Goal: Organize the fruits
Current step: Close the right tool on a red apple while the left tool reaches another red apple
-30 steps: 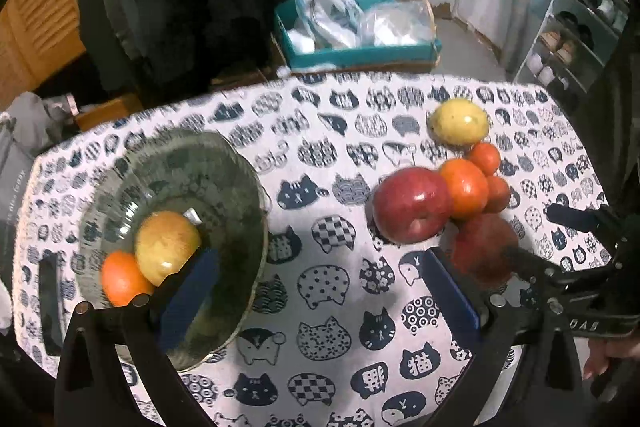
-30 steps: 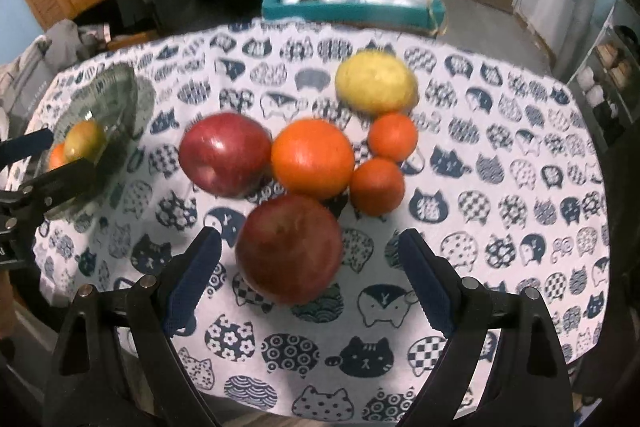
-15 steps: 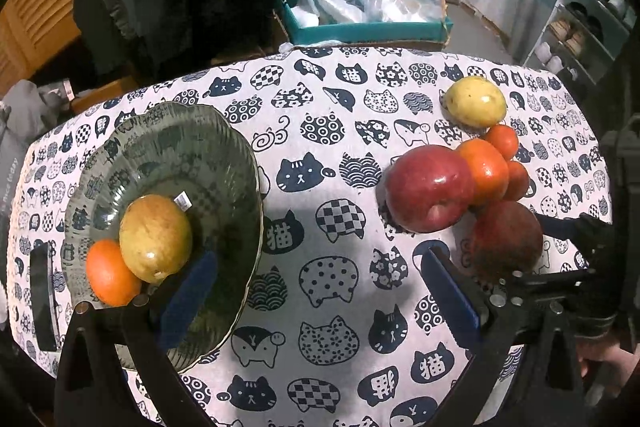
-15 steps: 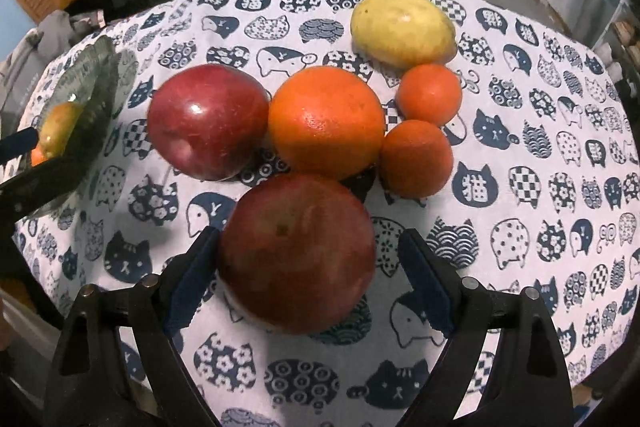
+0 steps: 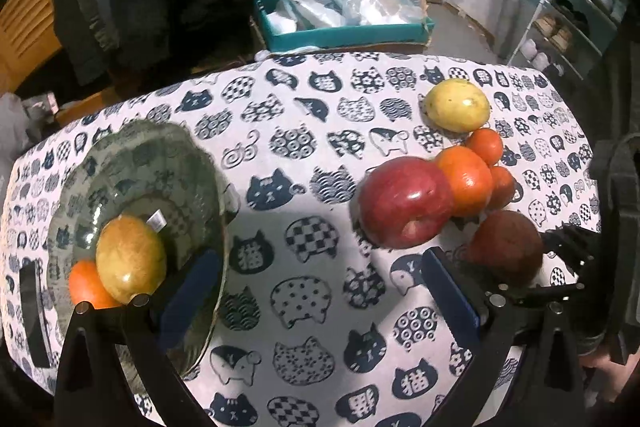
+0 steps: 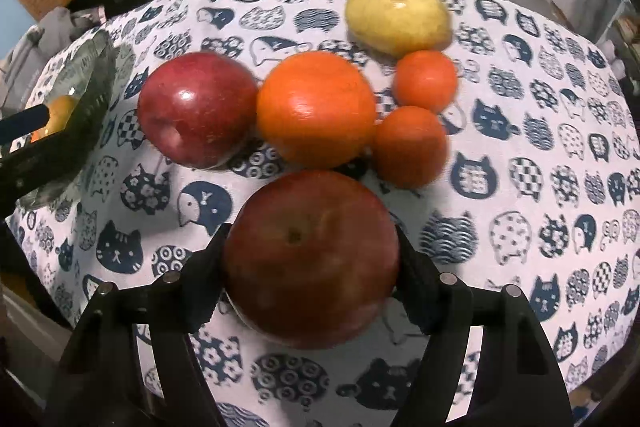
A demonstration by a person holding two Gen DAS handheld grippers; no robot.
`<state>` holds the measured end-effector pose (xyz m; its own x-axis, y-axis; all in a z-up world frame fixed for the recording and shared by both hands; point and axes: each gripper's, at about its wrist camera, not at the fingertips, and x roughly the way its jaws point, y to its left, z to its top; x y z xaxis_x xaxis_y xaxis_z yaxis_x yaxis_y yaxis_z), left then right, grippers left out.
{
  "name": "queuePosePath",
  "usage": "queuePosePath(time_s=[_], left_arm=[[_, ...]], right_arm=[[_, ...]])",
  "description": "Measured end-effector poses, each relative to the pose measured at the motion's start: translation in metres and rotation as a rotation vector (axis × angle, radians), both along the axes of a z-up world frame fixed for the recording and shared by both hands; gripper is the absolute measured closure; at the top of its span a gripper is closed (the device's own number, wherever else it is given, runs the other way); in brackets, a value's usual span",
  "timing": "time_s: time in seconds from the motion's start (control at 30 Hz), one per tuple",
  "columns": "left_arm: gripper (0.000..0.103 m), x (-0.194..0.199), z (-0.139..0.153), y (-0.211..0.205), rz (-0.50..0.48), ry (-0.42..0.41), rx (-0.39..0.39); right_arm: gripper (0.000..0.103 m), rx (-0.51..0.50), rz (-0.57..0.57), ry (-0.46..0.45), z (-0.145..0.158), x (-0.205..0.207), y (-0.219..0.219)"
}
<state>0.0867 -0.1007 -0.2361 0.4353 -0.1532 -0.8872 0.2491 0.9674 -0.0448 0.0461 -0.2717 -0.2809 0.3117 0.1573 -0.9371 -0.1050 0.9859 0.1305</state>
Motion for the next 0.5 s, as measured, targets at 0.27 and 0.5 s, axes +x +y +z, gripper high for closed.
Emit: queuePosePath(time_s=[0.27, 0.5], left_arm=[[0.001, 0.014, -0.005, -0.025, -0.042, 0.012, -0.02], [0.001, 0.026, -0.017, -0.037, -0.04, 0.062, -0.05]], right_arm=[[0.029, -0.04, -0.036, -0.077, 0.024, -0.001, -0.029], [0.029, -0.053, -0.095, -0.124, 0.04, 0.009, -0.061]])
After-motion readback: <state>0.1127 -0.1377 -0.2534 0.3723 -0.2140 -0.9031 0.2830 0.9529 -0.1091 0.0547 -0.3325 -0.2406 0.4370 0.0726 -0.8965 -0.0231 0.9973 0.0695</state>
